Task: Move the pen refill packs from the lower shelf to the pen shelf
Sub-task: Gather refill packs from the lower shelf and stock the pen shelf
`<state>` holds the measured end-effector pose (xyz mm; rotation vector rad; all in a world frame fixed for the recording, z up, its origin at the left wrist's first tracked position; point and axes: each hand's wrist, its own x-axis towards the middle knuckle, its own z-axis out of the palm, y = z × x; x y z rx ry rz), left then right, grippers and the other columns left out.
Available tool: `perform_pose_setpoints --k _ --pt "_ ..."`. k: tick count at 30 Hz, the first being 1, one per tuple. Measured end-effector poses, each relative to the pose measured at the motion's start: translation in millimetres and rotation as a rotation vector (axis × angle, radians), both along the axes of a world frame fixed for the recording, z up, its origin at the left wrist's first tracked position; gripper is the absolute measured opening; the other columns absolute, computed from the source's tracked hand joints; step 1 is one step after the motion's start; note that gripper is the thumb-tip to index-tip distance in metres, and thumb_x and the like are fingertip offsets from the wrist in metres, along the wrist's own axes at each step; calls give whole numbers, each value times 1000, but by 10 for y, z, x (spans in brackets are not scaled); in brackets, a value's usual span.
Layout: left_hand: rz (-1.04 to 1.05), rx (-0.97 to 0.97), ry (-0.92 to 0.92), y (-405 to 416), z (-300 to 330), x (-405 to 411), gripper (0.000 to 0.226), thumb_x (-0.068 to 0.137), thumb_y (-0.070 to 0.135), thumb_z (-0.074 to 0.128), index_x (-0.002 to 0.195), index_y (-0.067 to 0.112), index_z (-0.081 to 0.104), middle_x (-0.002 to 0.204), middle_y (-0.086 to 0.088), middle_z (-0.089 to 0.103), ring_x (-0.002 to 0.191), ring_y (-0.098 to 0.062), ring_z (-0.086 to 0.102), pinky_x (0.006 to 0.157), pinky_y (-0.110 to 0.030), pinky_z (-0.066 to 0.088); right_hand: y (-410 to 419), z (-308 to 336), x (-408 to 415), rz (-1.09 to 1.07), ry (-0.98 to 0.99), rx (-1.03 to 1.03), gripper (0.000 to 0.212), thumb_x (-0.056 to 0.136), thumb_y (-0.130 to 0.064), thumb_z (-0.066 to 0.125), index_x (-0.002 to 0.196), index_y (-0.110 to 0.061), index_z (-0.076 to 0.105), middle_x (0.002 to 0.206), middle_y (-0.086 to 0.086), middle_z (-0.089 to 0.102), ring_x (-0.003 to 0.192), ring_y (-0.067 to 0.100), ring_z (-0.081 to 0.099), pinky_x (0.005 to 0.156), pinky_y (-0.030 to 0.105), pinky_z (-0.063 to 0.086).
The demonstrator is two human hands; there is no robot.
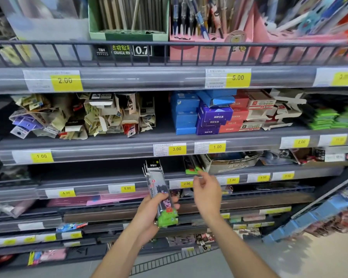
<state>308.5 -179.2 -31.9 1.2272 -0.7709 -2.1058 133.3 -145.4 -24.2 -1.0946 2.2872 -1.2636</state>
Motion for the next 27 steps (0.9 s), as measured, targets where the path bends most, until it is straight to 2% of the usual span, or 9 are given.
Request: perform_pose_setpoints --k 2,4,7,11,15,19,21,24,27 --pt "-8 3 -11 3 6 44 36 103 17 63 134 1 57 113 -23 79 87 -30 80 63 -39 62 -124 16 -207 -15 160 74 35 101 -34 58 133 -19 62 93 5 71 76 16 65 65 32 53" --pt "-6 10 -13 10 12 77 33 102 17 64 132 4 57 112 -23 79 87 -30 80 63 -39 62 -243 -12 -322 -3 290 186 37 100 -46 57 123 -17 63 84 7 72 73 24 69 58 35 56" --pt "-7 15 -16 5 19 92 33 102 16 64 131 4 57 108 -22 79 84 -30 80 62 -38 62 -378 -86 -361 -16 396 300 45 99 -56 53 111 -14 66 79 6 74 74 29 72 53 30 46" --pt "-10 10 -25 -27 46 95 34 101 17 65 131 4 57 110 -23 79 85 -30 79 63 -38 62 -429 -190 -299 -37 422 319 35 103 -45 51 100 -17 72 73 6 74 69 29 72 51 29 45" --pt "3 15 -25 -96 53 59 35 101 16 66 131 2 56 109 -23 79 92 -33 80 66 -39 64 -345 -192 -240 -32 496 134 28 104 -34 51 92 -18 71 69 3 67 65 27 67 45 27 40" --pt "8 12 -11 -139 60 -49 37 102 15 66 132 -2 56 106 -22 80 100 -37 79 73 -43 67 -205 -113 -139 -86 596 -124 20 97 -22 67 106 -7 76 95 6 58 89 24 57 50 36 51" --pt "26 8 -2 -162 81 -119 37 101 19 69 131 0 59 104 -21 80 96 -36 80 80 -45 67 -91 -84 -23 -47 597 -275 20 96 -18 68 110 -5 75 106 7 64 96 22 61 65 34 57" --pt "24 7 32 -199 102 -197 49 95 38 72 130 4 67 111 -22 79 100 -38 78 96 -53 61 146 -118 200 132 634 -467 21 98 -11 66 114 0 74 111 10 73 101 18 67 91 26 56" --pt "9 60 129 -208 123 -259 67 91 58 65 129 3 68 123 -26 75 113 -42 73 95 -53 61 339 -142 348 244 616 -495 26 98 -15 62 116 -1 74 111 8 74 101 15 69 95 26 56"
